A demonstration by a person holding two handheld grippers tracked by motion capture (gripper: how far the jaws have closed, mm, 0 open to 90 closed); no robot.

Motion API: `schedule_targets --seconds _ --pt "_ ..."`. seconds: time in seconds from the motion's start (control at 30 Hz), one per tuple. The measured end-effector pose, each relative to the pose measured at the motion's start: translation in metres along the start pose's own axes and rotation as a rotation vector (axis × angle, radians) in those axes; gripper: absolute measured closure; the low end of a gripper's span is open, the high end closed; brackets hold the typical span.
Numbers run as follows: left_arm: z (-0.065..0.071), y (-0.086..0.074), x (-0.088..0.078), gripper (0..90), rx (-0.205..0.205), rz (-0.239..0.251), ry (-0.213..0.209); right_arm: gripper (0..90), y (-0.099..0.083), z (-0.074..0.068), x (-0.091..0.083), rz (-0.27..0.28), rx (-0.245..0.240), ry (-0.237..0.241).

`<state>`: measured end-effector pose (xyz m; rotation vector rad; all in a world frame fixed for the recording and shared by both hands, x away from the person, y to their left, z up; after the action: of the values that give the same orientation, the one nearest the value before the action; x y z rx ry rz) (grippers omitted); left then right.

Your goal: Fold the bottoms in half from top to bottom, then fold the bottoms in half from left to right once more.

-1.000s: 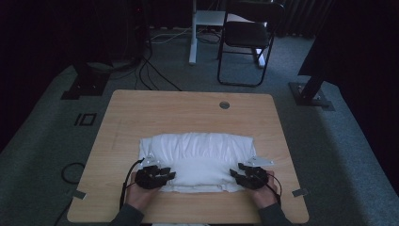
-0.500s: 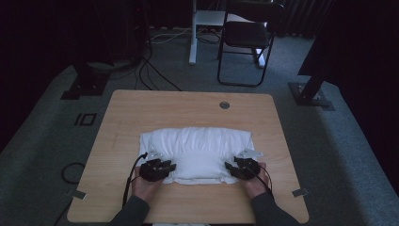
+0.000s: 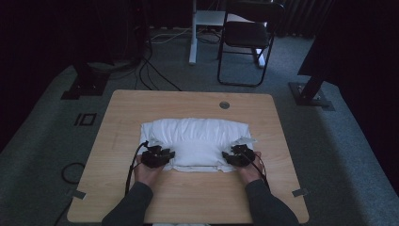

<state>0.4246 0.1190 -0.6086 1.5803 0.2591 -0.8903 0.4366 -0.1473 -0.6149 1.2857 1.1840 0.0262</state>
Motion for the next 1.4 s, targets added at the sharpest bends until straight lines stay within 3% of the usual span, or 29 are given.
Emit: schedule_targets --seconds 0.13,0.23,0.4,0.47,0.53,0.7,0.83,1.07,1.13,1.3,1.4 --pt "-0.004 0.004 0.004 67.3 -0.013 -0.004 0.006 52.5 0.005 0.004 0.004 0.006 0.011 -0.003" --pt "-0.005 0.007 0.003 65.9 -0.046 -0.014 0.004 52.5 0.006 0.005 0.005 0.001 0.014 -0.004" --pt "-0.011 0.017 -0.007 54.1 -0.087 0.021 0.007 52.5 0.008 0.006 0.006 0.000 0.016 -0.001" --pt "-0.021 0.024 -0.016 47.3 -0.113 0.053 0.045 52.4 0.008 0.005 0.006 0.000 0.018 -0.001" --pt "-0.037 0.029 -0.022 37.9 -0.135 0.080 0.117 52.5 0.008 0.005 0.006 0.000 0.018 -0.001" --pt "-0.077 0.022 -0.020 19.2 -0.200 0.030 0.231 52.5 0.008 0.005 0.006 0.000 0.018 -0.003" --pt "-0.088 0.011 -0.011 18.7 -0.215 -0.019 0.246 52.4 0.007 0.005 0.007 0.003 0.019 -0.004" --pt "-0.093 0.005 -0.004 16.4 -0.221 -0.041 0.278 52.4 0.007 0.006 0.006 0.010 0.018 -0.003" --pt "-0.094 0.003 0.000 15.6 -0.240 -0.058 0.278 52.4 0.007 0.006 0.006 0.012 0.021 -0.004" --pt "-0.099 0.002 0.003 15.1 -0.232 -0.053 0.323 52.4 0.007 0.005 0.006 0.016 0.021 -0.005" --pt "-0.097 0.004 0.006 15.0 -0.214 -0.051 0.330 52.4 0.006 0.005 0.006 0.018 0.020 -0.006"
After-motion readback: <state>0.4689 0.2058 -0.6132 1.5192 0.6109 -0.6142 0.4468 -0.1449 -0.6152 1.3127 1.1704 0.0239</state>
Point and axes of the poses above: each handheld gripper's, and its own axes: x roughly forward along the jaws, y roughly out of its top, z roughly to its right, the point moved 9 cm from there along x, roughly forward along the jaws, and after that the axes turned 13 degrees about y, right-handed, at the moved point
